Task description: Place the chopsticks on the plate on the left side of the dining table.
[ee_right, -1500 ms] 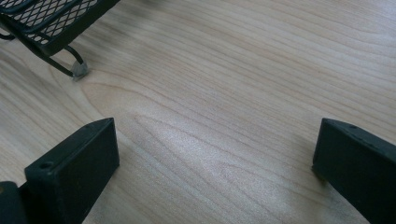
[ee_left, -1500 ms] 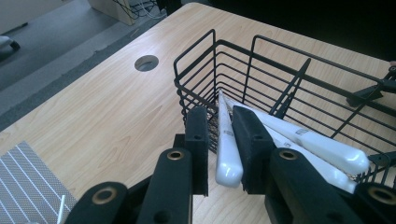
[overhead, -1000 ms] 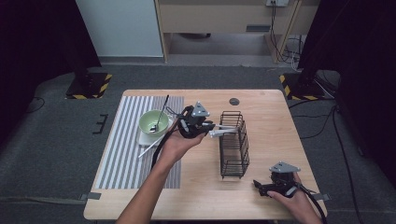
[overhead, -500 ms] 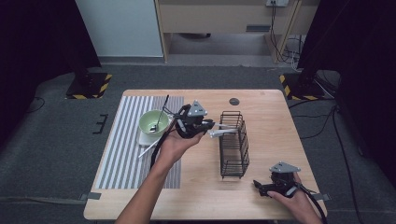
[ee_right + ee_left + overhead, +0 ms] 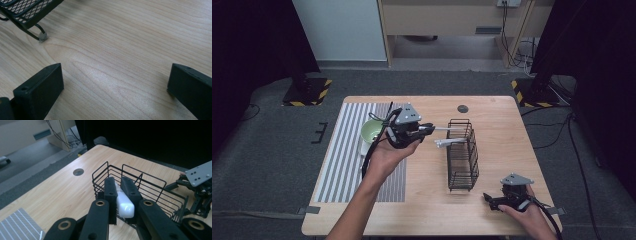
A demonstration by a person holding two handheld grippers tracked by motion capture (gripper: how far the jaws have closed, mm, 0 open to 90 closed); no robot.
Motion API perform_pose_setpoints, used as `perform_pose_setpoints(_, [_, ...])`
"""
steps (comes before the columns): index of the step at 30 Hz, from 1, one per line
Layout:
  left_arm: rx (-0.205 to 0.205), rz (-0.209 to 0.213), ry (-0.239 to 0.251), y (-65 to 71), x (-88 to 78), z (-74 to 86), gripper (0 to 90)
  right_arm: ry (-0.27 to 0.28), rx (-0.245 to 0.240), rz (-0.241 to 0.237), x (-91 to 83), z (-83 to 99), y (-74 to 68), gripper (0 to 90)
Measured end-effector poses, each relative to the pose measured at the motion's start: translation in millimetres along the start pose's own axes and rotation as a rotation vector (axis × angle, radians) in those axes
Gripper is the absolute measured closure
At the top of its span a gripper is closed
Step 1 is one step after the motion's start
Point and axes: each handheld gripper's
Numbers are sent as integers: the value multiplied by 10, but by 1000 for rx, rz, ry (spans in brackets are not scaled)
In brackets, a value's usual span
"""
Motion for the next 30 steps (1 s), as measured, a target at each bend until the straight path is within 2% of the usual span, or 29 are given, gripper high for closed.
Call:
perform_pose_setpoints(11, [-24,-43,65,-126,-423,37,830,0,0,1,0,0,0,3])
perform_pose_setpoints(15, [-32,-69,56,-209,-497,104,831,0,0,0,0,0,0,3])
perform_pose_setpoints(19, [-42,-90,35,-287,-478,192,831,0,0,0,0,0,0,3])
perform_pose_setpoints(28, [-65,-128,-17,-423,-308,393,831,0,0,1,0,0,0,3])
perform_pose_setpoints(30, [-59,-137,-34,-444,-277,434,830,0,0,0,0,0,0,3])
Point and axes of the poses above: each handheld gripper's, and its own axes: x roughly forward along the jaws, z roughly out of its underside, y roughly to its right, and after that the axes turned 6 degrees about -z, right-handed
